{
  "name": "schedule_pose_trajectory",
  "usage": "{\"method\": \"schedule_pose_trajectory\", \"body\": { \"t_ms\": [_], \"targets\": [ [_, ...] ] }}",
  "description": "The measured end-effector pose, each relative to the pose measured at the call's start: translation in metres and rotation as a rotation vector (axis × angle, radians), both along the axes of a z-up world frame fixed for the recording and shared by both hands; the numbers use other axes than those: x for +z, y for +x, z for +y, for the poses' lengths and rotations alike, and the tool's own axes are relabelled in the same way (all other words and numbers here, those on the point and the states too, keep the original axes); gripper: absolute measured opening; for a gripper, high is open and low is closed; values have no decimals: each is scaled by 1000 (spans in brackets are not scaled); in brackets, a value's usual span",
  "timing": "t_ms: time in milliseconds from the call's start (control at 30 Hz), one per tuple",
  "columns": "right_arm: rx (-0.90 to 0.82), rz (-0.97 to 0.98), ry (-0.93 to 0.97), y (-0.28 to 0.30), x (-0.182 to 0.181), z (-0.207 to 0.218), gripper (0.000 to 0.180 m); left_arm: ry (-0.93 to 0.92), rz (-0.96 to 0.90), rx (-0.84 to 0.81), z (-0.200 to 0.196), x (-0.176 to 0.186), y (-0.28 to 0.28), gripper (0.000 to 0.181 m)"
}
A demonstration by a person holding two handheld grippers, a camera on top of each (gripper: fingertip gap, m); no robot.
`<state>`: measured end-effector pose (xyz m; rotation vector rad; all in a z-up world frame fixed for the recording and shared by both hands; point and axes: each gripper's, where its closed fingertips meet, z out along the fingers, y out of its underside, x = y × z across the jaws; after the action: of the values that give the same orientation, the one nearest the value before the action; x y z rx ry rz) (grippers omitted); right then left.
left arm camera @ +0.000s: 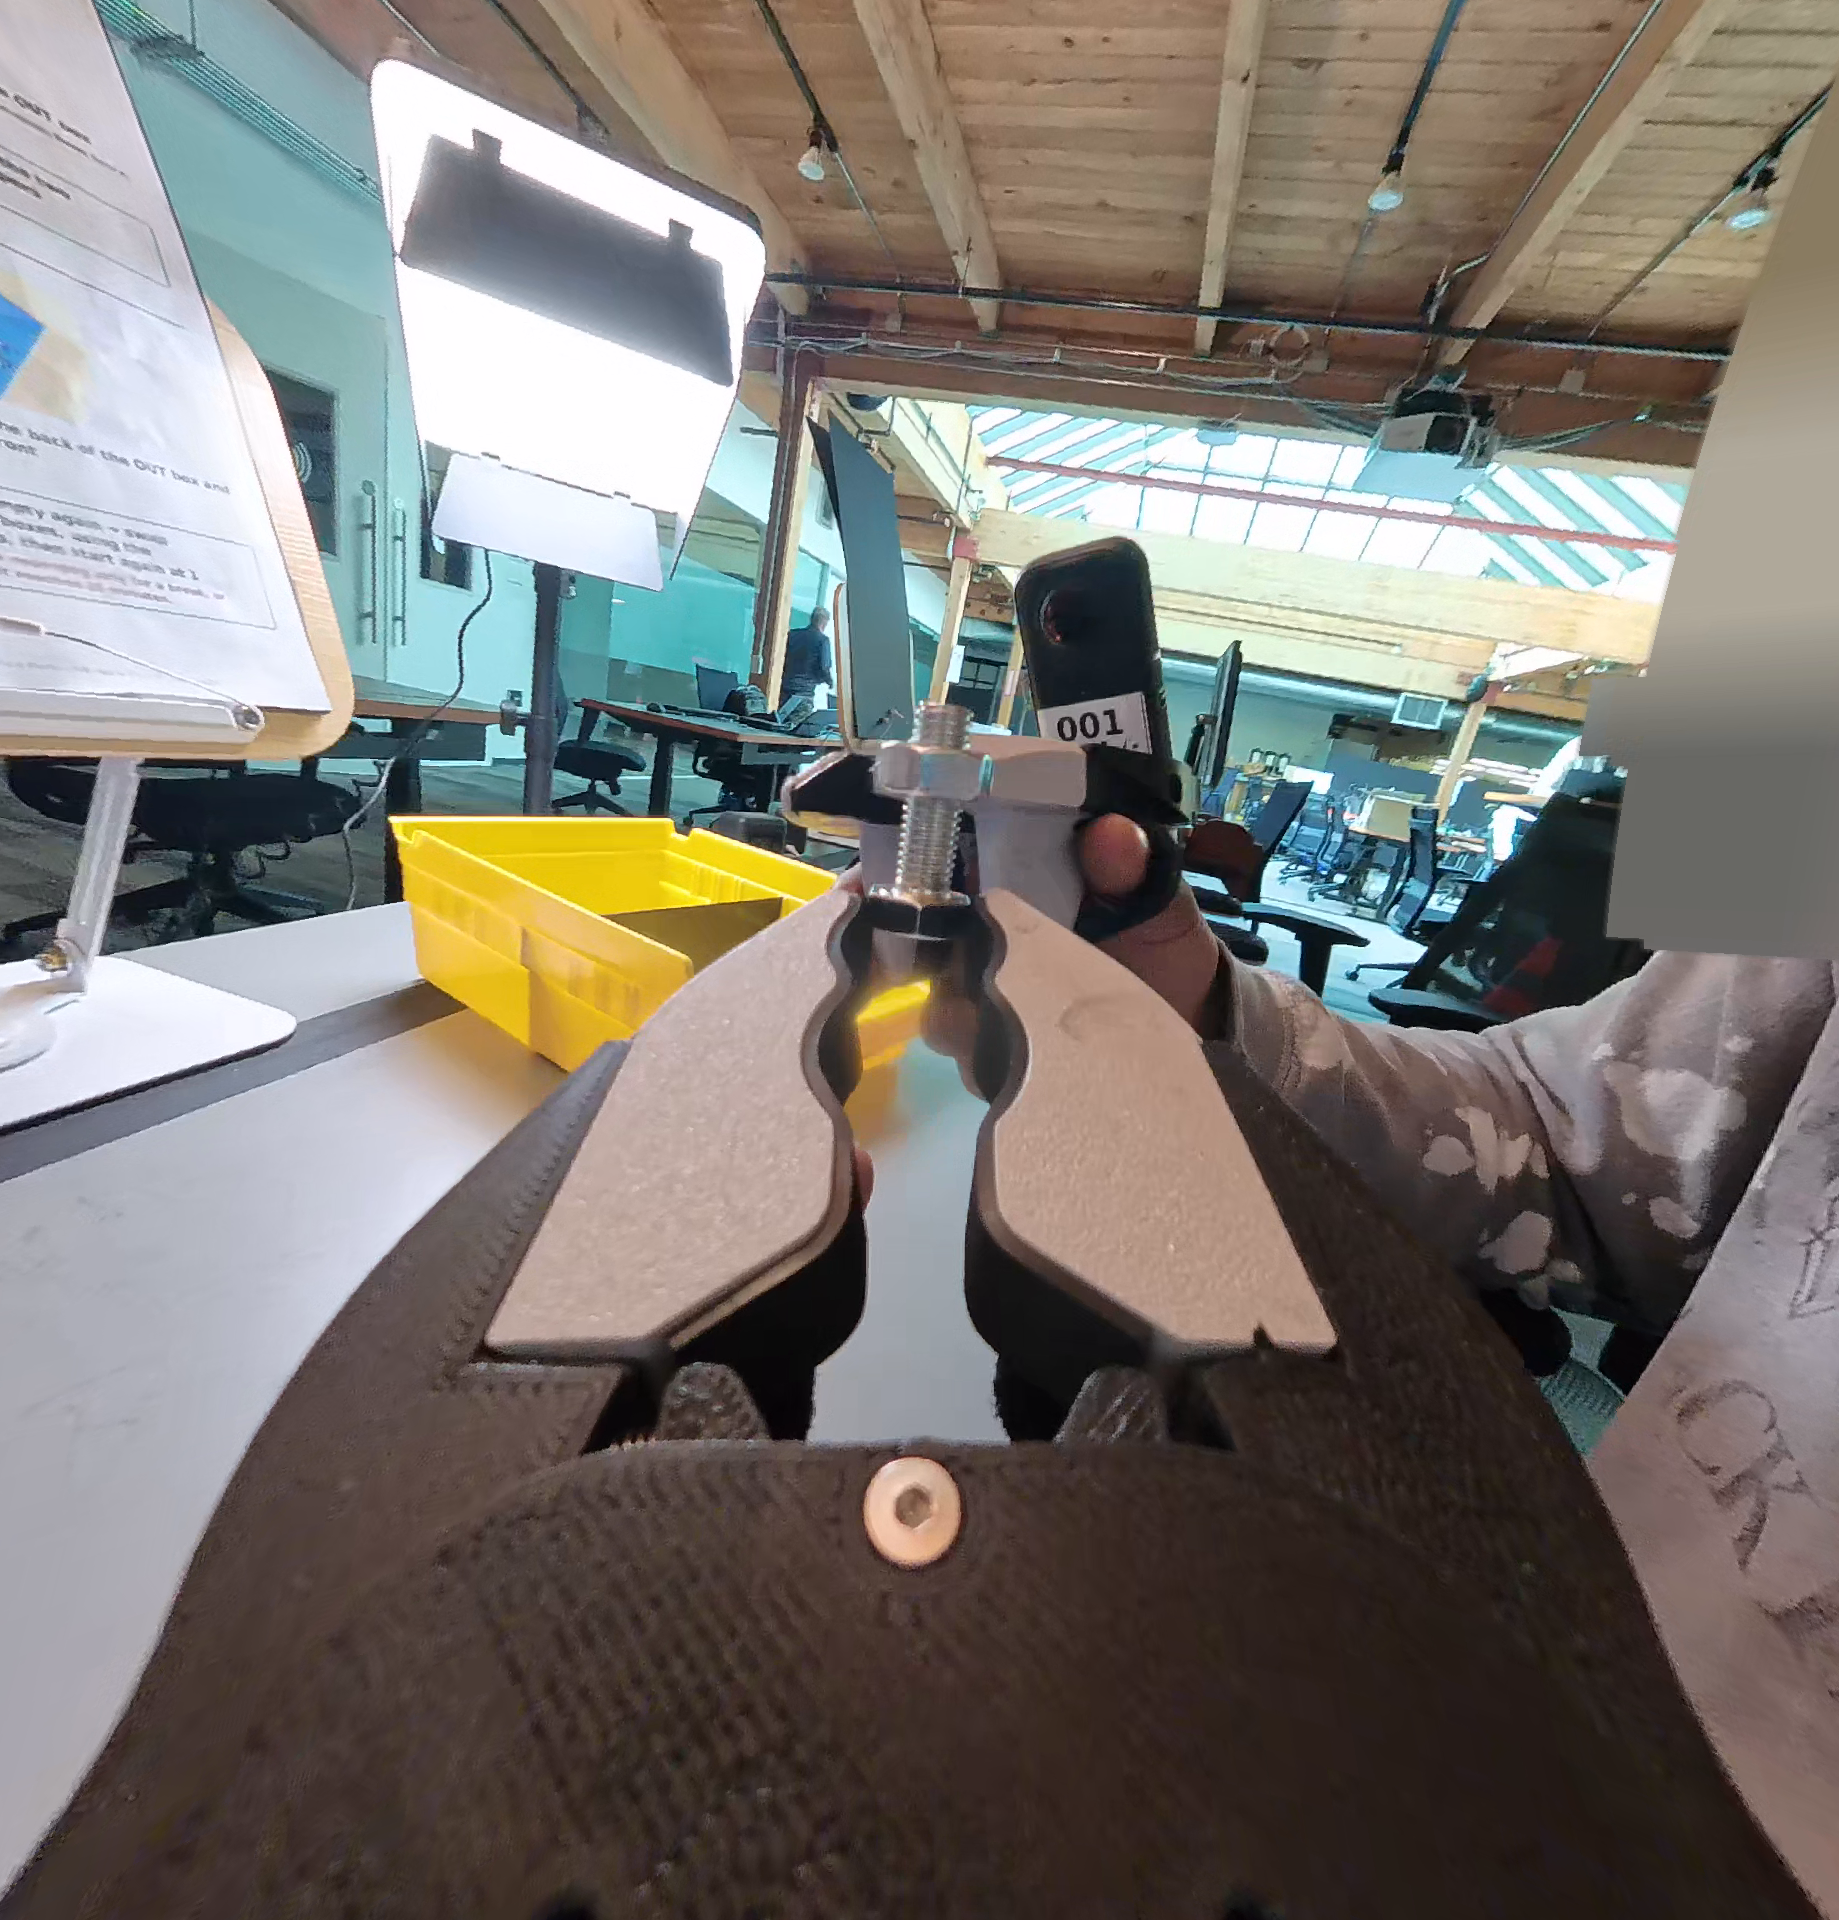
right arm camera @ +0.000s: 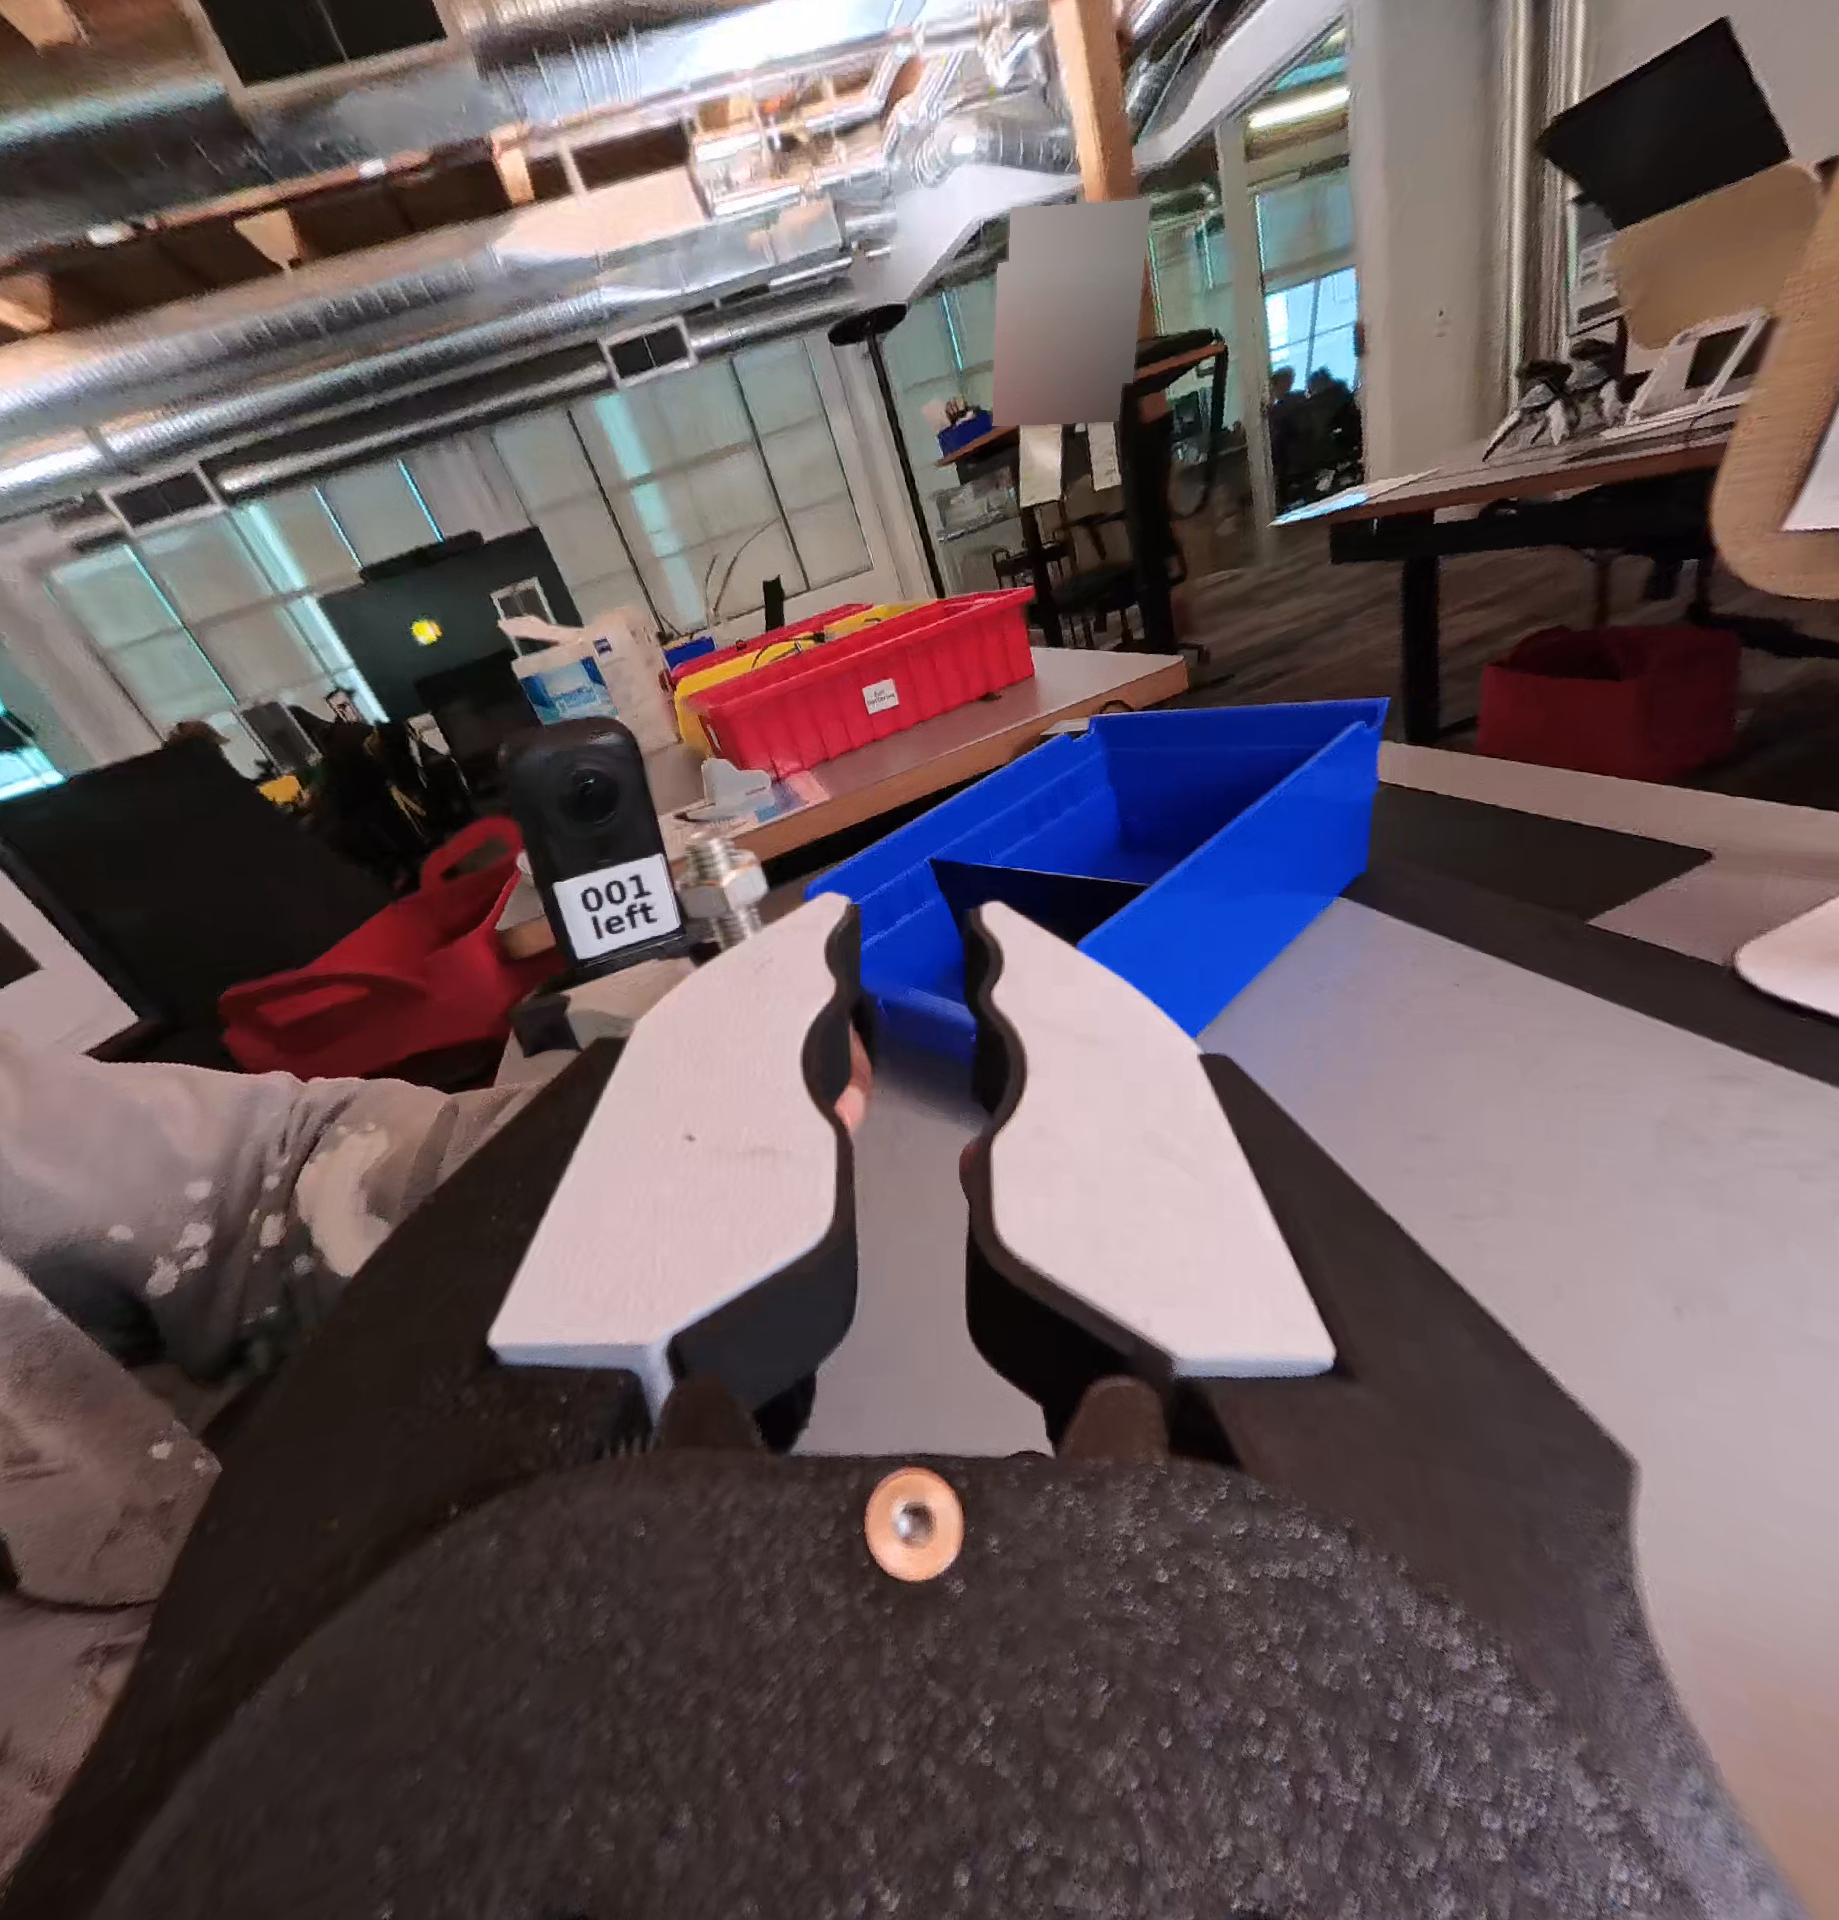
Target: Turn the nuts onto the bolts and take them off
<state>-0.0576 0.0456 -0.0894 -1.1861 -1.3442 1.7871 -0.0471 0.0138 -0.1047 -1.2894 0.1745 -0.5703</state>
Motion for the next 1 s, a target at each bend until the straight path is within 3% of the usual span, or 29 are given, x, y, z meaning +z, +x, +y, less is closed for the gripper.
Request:
{"method": "schedule_pose_trajectory", "body": {
  "t_ms": [267,400,667,833,1000],
  "targets": [
    [82,-6,67,-1,-1,-29,36,-15,21,13,3,-5,3,18],
    [-15,2,24,-1,1,0,15,3,13,18,0,0,-2,18],
    [79,-4,92,0,0,-32,38,-15,27,27,3,-5,1,18],
    [-32,9,73,0,4,-4,18,2,24,30,0,0,-2,18],
    [47,22,112,3,5,-24,37,-16,25,31,3,-4,0,18]
  ]
}}
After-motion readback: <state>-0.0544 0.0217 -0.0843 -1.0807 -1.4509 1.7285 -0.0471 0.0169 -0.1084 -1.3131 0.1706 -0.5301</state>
